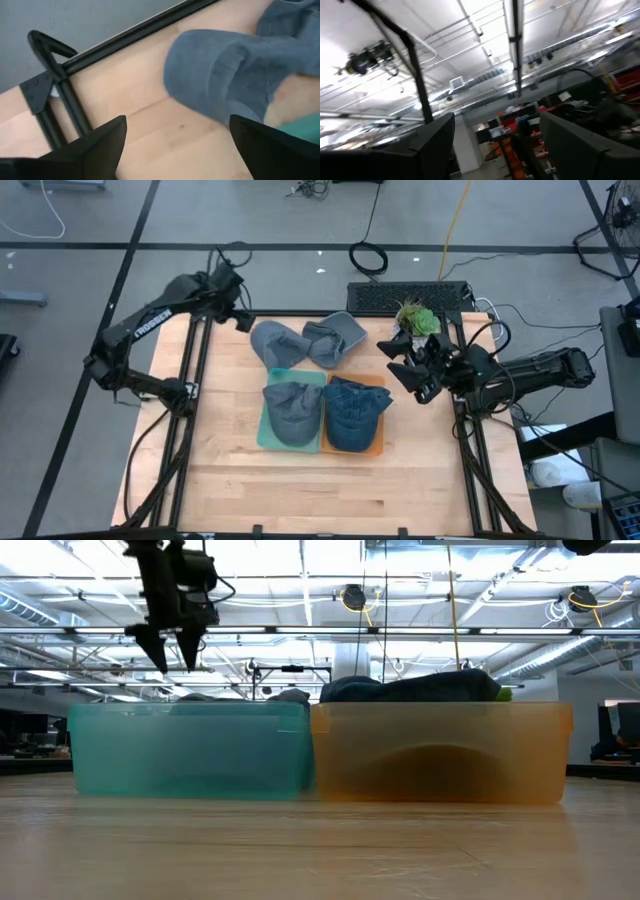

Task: Pick & Place hat
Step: Put the left gray cap into the blue bin

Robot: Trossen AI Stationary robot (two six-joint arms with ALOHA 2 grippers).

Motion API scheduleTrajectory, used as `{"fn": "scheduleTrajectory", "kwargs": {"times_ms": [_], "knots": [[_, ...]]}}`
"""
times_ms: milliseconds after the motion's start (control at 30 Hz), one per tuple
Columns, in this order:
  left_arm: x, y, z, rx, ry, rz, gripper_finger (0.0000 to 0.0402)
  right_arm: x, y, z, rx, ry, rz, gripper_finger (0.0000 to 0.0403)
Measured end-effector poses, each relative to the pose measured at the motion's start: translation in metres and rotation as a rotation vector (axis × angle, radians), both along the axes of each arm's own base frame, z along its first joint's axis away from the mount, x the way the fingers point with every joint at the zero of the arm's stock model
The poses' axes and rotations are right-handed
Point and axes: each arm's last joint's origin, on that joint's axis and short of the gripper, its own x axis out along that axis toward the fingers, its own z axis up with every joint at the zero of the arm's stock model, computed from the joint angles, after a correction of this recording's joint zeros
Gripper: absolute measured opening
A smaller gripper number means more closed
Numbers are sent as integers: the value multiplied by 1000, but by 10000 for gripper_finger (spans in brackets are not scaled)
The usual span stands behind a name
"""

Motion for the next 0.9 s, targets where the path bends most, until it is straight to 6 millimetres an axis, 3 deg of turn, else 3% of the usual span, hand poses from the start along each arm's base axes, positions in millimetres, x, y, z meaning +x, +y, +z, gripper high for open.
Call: {"fn": "scheduleTrajectory", "kwargs": {"times_ms": [367,733,900], "knots": [[16,27,-49,107,-151,42,355,0,2,0,-48,-4,64,281],[20,68,-102,-15,-124,55,341,0,3,0,-51,3,70,281],[9,86,-115,-80,-212,8,343,0,4,-1,-25,11,148,281]]}}
